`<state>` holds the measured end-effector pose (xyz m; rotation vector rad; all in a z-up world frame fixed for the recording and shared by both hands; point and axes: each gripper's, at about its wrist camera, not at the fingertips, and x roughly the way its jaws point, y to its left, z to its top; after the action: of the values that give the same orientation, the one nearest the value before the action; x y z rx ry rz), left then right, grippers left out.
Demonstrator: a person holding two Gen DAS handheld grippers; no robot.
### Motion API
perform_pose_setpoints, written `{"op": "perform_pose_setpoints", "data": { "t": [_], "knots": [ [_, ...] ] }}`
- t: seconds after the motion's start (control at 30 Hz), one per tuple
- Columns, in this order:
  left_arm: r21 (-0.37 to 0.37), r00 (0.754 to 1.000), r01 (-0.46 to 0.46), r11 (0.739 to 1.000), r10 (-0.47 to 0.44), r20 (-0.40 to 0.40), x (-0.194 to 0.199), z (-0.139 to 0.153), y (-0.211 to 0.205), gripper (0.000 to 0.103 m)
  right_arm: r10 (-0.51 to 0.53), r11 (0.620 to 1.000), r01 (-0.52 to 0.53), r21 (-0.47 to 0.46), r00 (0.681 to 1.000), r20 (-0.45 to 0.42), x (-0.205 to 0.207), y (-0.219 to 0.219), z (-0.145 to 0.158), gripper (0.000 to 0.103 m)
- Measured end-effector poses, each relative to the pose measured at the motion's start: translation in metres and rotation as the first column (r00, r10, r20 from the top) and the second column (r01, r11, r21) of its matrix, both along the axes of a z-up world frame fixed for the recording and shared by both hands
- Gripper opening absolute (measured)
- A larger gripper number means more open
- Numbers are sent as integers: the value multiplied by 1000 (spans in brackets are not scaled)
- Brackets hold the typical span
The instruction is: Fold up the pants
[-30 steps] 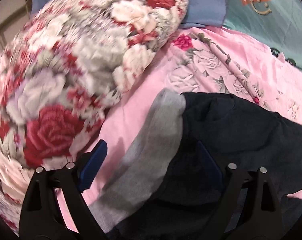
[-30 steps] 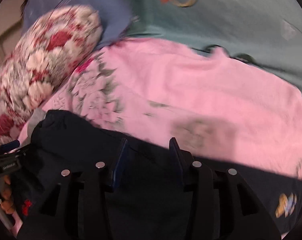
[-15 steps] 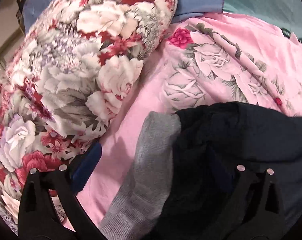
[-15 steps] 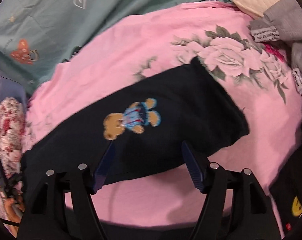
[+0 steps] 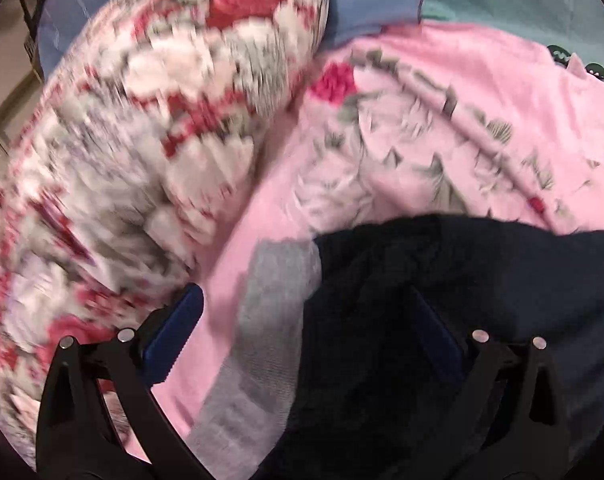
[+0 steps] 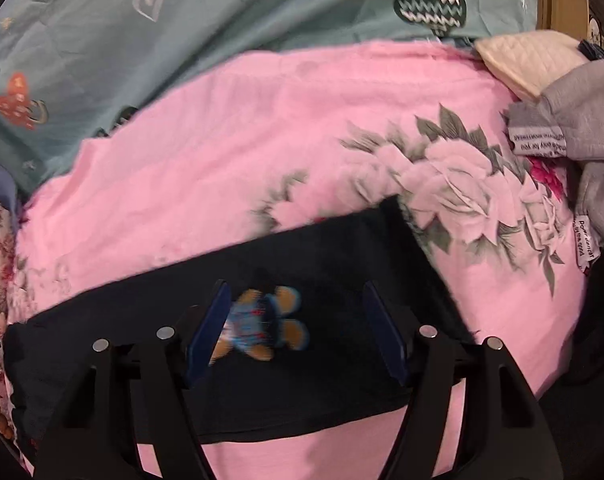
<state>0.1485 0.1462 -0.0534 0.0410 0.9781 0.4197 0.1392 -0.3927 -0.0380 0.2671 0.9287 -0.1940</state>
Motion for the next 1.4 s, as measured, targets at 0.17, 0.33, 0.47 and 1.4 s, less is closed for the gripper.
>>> {"op": "perform_pose_setpoints", "data": {
  "t": [0.17, 0.33, 0.47, 1.4],
  "knots": [
    [-61, 999, -21, 998, 24, 45, -7, -1, 7, 96, 29, 999, -29, -35, 1000, -2, 13, -8, -10, 58],
    [45, 996, -51, 998, 48, 80, 3, 1, -2, 98, -23, 1000, 24, -12, 999, 45, 24, -25, -1, 1],
    [13, 994, -64, 998, 62, 89, 9, 2, 4, 101, -53, 999, 54, -5, 996, 69, 28, -35, -8, 1],
    [-67, 999, 26, 997, -22, 49, -45, 21, 34, 101, -42, 941, 124, -316, 967, 252, -70, 6, 55, 68]
  ]
}}
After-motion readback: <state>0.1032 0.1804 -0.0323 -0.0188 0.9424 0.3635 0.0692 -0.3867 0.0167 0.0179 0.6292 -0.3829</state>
